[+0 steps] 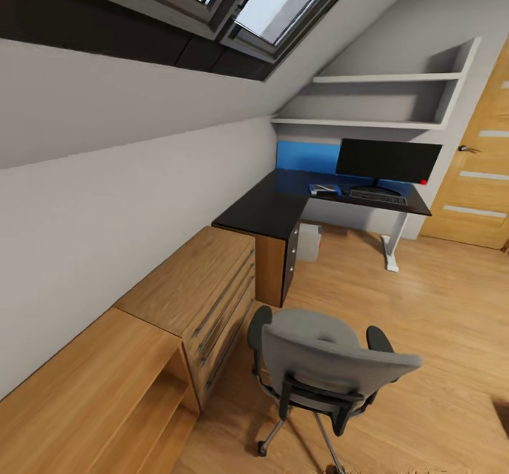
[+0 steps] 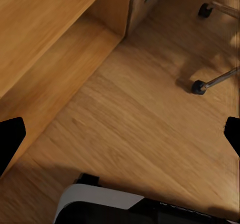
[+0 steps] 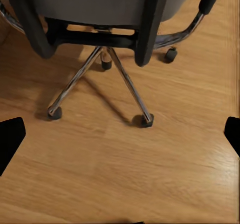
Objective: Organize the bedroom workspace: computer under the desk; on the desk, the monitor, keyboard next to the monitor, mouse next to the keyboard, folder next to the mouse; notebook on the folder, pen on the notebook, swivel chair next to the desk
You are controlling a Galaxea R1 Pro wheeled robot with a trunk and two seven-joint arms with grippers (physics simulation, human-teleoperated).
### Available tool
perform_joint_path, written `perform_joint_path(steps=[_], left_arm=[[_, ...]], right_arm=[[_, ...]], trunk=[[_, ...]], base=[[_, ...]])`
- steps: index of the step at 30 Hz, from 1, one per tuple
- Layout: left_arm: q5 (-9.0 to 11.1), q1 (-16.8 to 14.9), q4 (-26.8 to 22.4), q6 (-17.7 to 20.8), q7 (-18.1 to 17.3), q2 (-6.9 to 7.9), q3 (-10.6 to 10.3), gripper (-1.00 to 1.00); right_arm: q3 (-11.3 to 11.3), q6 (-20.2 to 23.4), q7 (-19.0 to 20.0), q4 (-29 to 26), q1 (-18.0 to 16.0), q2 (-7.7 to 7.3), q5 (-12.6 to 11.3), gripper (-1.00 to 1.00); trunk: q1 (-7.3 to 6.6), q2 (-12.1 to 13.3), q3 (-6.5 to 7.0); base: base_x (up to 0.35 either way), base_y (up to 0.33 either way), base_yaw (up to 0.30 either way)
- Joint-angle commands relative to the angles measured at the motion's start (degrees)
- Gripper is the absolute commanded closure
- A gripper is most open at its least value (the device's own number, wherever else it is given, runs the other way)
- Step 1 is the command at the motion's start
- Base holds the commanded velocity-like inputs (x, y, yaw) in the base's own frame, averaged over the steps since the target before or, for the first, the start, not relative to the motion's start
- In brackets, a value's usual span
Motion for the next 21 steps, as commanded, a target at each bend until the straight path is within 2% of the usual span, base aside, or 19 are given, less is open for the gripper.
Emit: perform_joint_path(steps=[1, 21], left_arm=[[0.0, -0.1, -0.3, -0.3, 0.5, 0.04, -0.5, -1.00], [0.0, -0.1, -0.2, -0.3, 0.5, 0.04, -0.5, -1.00]], right_arm=[[0.5, -0.1, -0.4, 0.0, -0.1, 0.03, -0.2, -1.00], [0.5, -0.1, -0.4, 0.1, -0.1, 0.03, -0.2, -1.00]], trunk=[[0.04, -0.1, -0.12], [0.04, -0.1, -0.12]], base=[[0.000, 0.000, -0.300], [0.000, 0.000, -0.300]])
